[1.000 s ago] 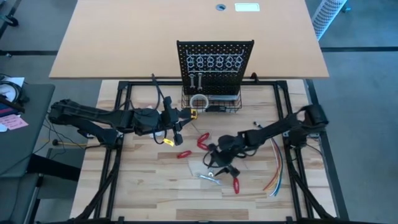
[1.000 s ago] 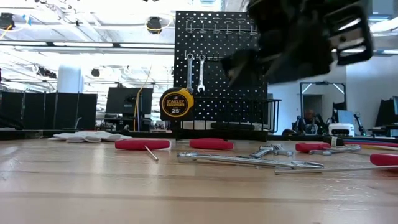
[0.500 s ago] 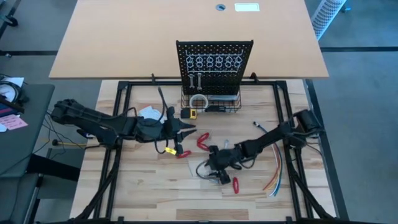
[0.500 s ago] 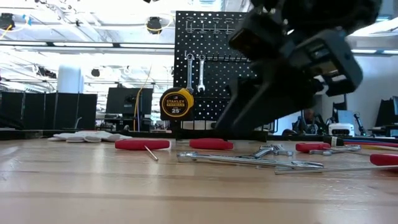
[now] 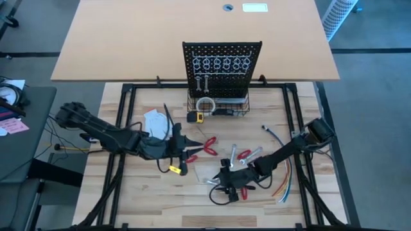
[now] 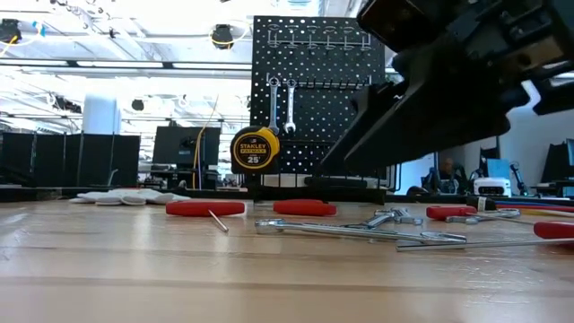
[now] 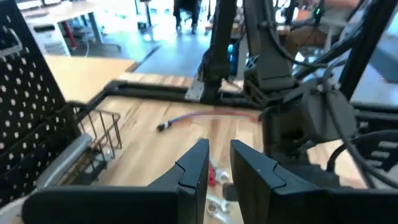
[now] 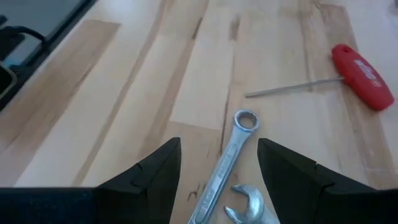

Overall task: Hang tools onto peg board
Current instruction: Hang the silver wrench on the peg board

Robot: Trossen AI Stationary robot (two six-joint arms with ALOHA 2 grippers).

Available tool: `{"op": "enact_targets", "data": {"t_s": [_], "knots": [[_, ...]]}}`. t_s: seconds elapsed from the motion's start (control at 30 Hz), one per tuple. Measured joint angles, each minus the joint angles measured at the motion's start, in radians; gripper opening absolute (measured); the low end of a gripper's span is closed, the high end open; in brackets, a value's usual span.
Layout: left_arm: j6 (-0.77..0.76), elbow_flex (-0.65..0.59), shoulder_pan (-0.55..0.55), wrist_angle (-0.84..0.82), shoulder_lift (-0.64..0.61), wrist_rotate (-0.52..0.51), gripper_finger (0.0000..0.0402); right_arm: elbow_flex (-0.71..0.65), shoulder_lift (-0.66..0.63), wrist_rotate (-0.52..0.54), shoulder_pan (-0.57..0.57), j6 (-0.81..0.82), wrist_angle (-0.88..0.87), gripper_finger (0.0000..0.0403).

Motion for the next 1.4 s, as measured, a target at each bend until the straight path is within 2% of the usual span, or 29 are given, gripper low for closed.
{"op": "enact_targets", "data": {"t_s": [0.27, 0.4, 0.63, 0.8, 0.93, 1.13, 1.4], "knots": [[-0.042, 0.000, -0.017, 0.062, 0.152, -0.013, 0.0063, 0.006, 0.126, 0.017, -0.001, 0.123, 0.102, 0.0219], [-0.093, -0.002, -0.050, 0.073, 0.274, -0.010, 0.0063, 0.008, 0.144, 0.066, 0.001, 0.193, 0.115, 0.0209], [-0.199, -0.001, -0.122, 0.244, 0.486, -0.027, 0.0063, 0.009, 0.146, 0.125, 0.014, 0.200, 0.099, 0.0175], [-0.219, -0.001, -0.152, 0.362, 0.595, -0.126, 0.0063, 0.010, 0.145, 0.161, 0.006, 0.182, 0.037, 0.0147], [-0.170, -0.001, -0.152, 0.376, 0.620, -0.155, 0.0063, 0.010, 0.143, 0.206, 0.000, 0.156, -0.009, 0.0119], [-0.154, -0.001, -0.152, 0.330, 0.619, -0.163, 0.0063, 0.006, 0.120, 0.223, 0.005, 0.032, -0.022, 0.0084], [-0.158, -0.001, -0.154, 0.251, 0.619, -0.163, 0.0063, -0.002, 0.073, 0.231, 0.020, -0.048, -0.028, 0.0024]]}}
